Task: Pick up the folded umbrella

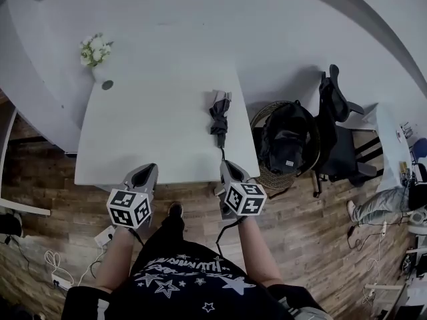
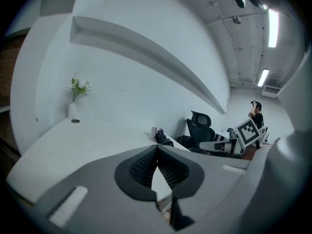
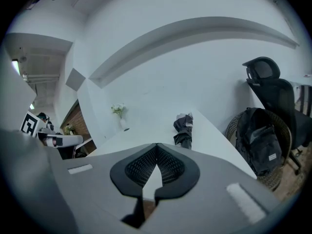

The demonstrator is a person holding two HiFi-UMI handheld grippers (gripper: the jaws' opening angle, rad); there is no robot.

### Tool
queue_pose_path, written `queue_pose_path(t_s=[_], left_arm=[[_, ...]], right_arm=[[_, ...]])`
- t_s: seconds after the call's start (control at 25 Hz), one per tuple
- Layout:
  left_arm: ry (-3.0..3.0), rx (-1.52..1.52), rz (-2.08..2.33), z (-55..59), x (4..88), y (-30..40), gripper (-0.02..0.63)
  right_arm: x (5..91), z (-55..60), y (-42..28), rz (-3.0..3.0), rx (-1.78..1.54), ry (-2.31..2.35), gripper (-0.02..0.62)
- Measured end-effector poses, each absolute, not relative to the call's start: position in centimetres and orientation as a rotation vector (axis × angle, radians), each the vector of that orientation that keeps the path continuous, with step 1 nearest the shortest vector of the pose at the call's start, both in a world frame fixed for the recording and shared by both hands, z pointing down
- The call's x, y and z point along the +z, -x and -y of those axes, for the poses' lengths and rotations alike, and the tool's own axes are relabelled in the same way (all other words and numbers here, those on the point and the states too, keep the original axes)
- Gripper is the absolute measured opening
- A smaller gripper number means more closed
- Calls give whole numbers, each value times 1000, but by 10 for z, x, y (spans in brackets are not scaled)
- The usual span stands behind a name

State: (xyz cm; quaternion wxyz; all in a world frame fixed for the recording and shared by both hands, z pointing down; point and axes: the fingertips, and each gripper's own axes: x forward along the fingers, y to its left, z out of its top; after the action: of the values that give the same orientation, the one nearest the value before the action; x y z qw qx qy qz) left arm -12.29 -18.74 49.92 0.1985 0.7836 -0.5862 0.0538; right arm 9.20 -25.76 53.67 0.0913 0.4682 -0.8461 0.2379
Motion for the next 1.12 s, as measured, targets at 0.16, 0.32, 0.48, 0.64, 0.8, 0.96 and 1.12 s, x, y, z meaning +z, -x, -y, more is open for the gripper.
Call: queue_pose_path(t_s=[0.16,0.32,0.48,0.64,0.8,0.96,1.12], left_arm=[[-2205,150,1617,228,497,136,3],[-2210,167,1572,264,502,145,3],[-2232,174,1527,299,505,148,3],[-2256,172,1484,333,507,147,3],[-2291,171,1444,363,505,145,3],[-2312,172,1406,390,507,142,3],[-2330,186,1367,410,512,139,3]], right_arm=[[540,296,-85,2488,732,-1424,17],[542,330,-80,2433,733,-1471,17],[547,358,-78,2374,714,-1499,17],[554,383,-80,2317,743,-1528,17],[559,405,-85,2256,759,-1584,17],[566,425,-91,2192,782,-1631,26],[577,442,-88,2136,819,-1627,91]])
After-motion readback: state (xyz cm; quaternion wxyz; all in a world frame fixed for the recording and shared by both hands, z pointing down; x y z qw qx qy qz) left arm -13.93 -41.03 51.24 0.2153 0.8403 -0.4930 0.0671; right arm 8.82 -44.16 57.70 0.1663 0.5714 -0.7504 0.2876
